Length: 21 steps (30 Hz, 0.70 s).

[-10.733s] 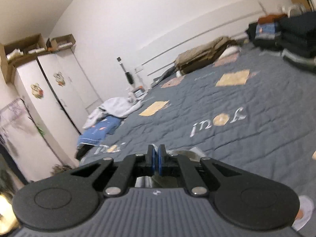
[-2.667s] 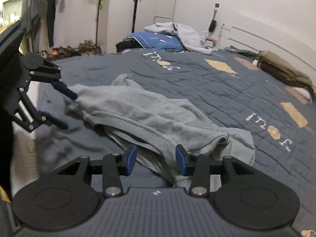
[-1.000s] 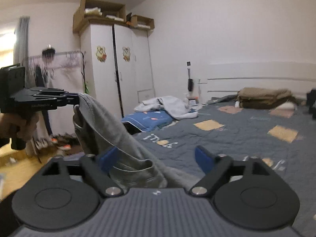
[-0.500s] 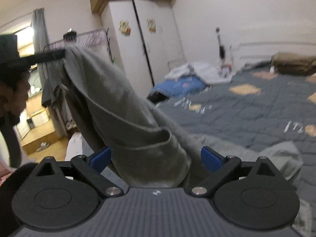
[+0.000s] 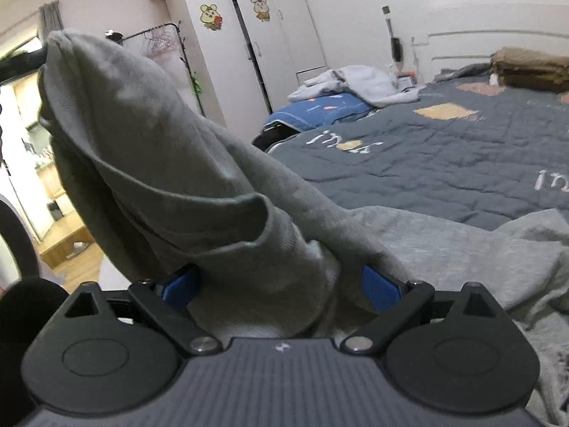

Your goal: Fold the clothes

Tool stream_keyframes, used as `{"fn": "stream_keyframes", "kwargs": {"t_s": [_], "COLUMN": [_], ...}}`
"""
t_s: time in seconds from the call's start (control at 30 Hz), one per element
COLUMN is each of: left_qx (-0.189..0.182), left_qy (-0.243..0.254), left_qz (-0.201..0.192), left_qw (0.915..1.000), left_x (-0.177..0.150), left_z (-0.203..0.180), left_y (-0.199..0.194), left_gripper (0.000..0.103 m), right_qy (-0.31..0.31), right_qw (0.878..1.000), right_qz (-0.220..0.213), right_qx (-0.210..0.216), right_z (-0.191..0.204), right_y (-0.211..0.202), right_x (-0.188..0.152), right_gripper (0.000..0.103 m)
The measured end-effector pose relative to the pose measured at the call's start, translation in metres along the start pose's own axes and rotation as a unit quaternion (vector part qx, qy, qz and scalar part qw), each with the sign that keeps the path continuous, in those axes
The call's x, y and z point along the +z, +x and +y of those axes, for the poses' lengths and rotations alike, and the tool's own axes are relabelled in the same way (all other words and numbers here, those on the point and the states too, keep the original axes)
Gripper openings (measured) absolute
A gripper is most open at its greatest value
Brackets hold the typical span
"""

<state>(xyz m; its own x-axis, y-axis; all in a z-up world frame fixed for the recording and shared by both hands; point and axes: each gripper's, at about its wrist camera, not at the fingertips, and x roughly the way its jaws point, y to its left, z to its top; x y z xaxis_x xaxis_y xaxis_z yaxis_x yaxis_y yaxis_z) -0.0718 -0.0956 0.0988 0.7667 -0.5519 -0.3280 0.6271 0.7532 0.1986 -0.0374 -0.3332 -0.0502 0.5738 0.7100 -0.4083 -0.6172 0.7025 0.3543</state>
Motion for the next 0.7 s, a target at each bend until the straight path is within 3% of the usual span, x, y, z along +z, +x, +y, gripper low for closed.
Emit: {"fn": "stream_keyframes", "kwargs": {"t_s": [0.07,0.1,0.2,0.3,0.53,0.63,0.7], "left_qx": [0.001,0.002,0.007,0.020,0.045,0.055,0.064], "left_qy": [-0.003,-0.004,-0.008,-0.018,-0.032,-0.031,-0.032], "left_qz": [0.000,0.000,0.000,-0.007,-0.027,-0.054,-0.077], "left_qw": [1.0000,1.0000,0.9999,0.9996,0.9981,0.9966,0.9945], "left_x": [-0.001,-0.001,-0.001,0.000,0.014,0.033,0.049], "left_z": [0.001,0.000,0.001,0.007,0.024,0.024,0.025], "left_y": [0.000,0.000,0.000,-0.006,-0.021,-0.030,-0.038], "left_gripper": [0.006,0.006,0.006,0.006,0.006,0.006,0.000], "right_qy": [0.007,0.010,0.004,0.015,0.013,-0.014,-0.034], "right_qw": [1.000,1.000,1.000,0.999,0.984,0.977,0.972], "right_qz": [0.007,0.011,0.008,-0.025,-0.148,-0.175,-0.185], "right_qx": [0.003,0.003,-0.010,-0.035,-0.097,-0.121,-0.143], "right_z": [0.002,0.004,0.009,0.010,0.029,0.047,0.061], "right_y": [0.000,0.001,-0.004,-0.021,-0.115,-0.145,-0.166], "right_x": [0.000,-0.001,0.000,0.006,0.044,0.071,0.092], "right_gripper": [0.041,0.007,0.007,0.006,0.006,0.006,0.006]}}
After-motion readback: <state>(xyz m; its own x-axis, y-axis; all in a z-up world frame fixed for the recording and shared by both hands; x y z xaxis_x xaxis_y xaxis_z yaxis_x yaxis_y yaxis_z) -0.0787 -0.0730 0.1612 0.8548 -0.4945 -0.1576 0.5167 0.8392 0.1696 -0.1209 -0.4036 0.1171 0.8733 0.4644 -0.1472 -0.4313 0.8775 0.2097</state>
